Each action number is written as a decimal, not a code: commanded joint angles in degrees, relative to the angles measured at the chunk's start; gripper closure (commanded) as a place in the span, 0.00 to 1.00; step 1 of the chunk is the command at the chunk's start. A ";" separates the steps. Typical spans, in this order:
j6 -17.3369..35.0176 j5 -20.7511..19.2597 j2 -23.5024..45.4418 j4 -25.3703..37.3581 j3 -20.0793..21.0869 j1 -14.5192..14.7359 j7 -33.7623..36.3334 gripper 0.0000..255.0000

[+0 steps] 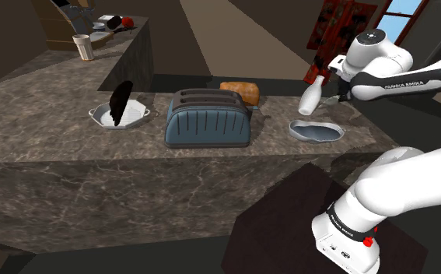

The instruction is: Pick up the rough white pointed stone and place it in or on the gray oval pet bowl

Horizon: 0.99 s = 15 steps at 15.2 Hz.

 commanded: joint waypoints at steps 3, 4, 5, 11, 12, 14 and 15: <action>3.32 -2.51 2.29 -1.31 -1.50 -0.30 2.56 1.00; 4.14 -3.15 2.92 -1.58 -1.85 -0.35 3.24 1.00; 4.96 -3.79 3.58 -1.85 -2.21 -0.41 3.94 1.00; 10.10 -7.97 8.09 -3.03 -4.36 -0.59 8.65 1.00; 10.99 -8.72 8.94 -3.16 -4.71 -0.61 9.52 1.00; 12.79 -10.27 10.74 -3.36 -5.42 -0.62 11.37 1.00; 13.71 -11.08 11.68 -3.43 -5.76 -0.62 12.34 1.00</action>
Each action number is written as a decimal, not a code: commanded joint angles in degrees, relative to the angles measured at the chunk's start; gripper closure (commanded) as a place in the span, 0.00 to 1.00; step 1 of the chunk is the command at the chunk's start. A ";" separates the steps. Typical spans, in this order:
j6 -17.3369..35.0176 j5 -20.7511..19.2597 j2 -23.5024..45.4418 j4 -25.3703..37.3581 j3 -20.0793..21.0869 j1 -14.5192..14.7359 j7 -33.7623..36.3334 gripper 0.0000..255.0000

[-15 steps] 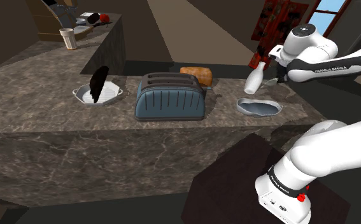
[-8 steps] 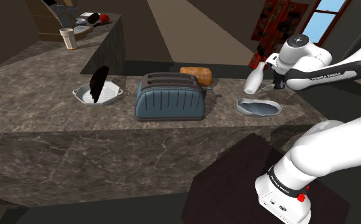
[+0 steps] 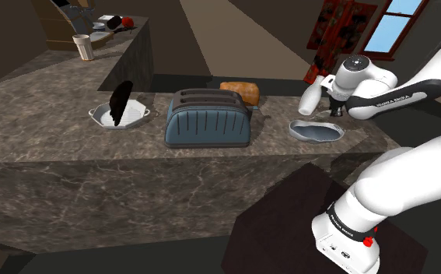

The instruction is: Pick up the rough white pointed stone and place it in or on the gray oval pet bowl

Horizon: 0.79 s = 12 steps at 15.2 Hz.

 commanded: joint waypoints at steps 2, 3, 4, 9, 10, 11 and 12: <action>1.68 -1.43 1.72 -0.08 -0.63 0.03 1.77 1.00; 1.68 -1.43 1.72 -0.08 -0.63 0.03 1.76 1.00; 1.68 -1.43 1.72 -0.08 -0.63 0.03 1.77 1.00; 1.68 -1.44 1.72 -0.08 -0.63 0.03 1.77 0.00; 1.68 -1.44 1.72 -0.08 -0.63 0.03 1.77 0.00; 1.68 -1.44 1.72 -0.08 -0.62 0.03 1.77 0.00; 1.68 -1.44 1.72 -0.08 -0.62 0.03 1.77 0.00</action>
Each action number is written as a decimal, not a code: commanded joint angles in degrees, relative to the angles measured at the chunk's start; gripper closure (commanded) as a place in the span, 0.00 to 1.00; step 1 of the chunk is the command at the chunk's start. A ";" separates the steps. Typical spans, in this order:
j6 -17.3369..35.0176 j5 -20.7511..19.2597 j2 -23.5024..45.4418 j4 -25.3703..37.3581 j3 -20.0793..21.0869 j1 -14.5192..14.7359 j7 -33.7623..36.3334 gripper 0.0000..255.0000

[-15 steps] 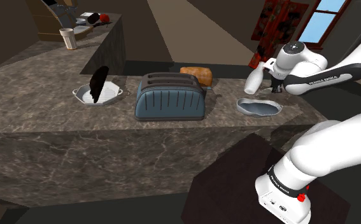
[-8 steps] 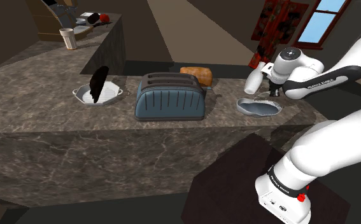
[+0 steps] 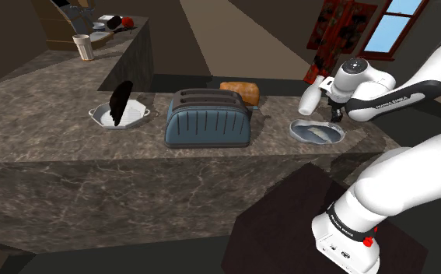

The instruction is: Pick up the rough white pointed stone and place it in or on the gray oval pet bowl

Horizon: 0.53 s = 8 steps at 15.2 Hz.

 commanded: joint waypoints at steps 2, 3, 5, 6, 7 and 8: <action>0.00 0.00 0.00 0.00 0.00 0.00 0.00 0.00; -2.89 1.33 -3.26 -0.94 1.62 -0.29 -1.40 0.00; -8.30 4.26 -9.21 -2.49 5.02 -0.82 -3.97 0.00; -10.35 5.48 -11.37 -2.97 6.36 -0.95 -4.89 0.00; -10.33 5.50 -11.36 -2.98 6.39 -0.99 -4.90 0.00; -10.33 5.50 -11.35 -2.98 6.40 -0.99 -4.90 0.00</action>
